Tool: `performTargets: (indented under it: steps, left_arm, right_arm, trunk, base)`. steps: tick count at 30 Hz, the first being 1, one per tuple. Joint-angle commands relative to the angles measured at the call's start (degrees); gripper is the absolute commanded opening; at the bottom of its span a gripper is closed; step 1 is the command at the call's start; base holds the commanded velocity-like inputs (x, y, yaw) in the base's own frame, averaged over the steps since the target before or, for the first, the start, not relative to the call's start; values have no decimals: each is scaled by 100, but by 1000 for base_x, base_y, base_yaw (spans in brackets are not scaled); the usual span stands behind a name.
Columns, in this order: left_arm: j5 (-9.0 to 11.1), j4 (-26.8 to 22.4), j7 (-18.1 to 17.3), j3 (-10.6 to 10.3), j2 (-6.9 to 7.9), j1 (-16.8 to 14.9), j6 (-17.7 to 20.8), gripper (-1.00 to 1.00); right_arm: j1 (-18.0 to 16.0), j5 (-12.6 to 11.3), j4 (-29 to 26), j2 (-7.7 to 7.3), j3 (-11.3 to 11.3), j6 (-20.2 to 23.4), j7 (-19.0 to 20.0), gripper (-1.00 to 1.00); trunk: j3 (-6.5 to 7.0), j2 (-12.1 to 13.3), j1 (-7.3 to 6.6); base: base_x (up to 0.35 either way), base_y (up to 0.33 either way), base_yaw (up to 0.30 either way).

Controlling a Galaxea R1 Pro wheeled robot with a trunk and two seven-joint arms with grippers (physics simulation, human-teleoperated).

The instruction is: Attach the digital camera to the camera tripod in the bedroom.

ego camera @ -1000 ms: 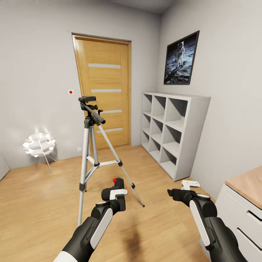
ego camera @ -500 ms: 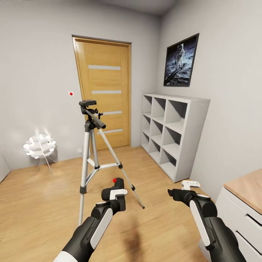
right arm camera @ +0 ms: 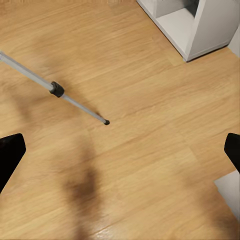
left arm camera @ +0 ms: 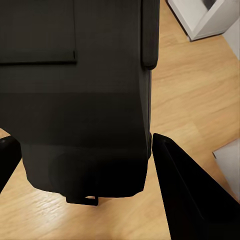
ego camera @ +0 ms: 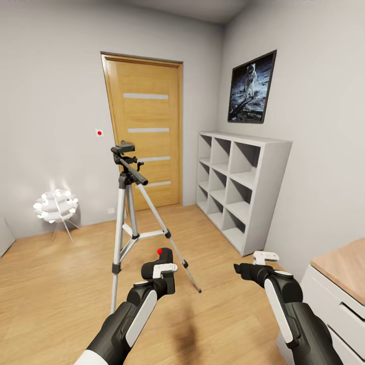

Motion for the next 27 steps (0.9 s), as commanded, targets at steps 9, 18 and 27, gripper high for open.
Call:
performTargets:
  steps: [9,18,27]
  left_arm:
    - [47,-8,39,-12,1,-7,18,-100]
    - [51,-9,39,-12,1,-5,18,-100]
    - [56,-18,39,-12,4,-4,18,-100]
  right_arm:
    - [-4,-56,-6,-2,0,17,-36,100]
    - [-3,-64,-6,0,6,23,-36,100]
    - [-3,-46,-13,-2,163,13,-36,100]
  trunk:
    - [156,359,-198]
    - [317,720,-396]
    - [479,1080,-594]
  base:
    - [0,0,0]
    - [0,0,0]
    - [0,0,0]
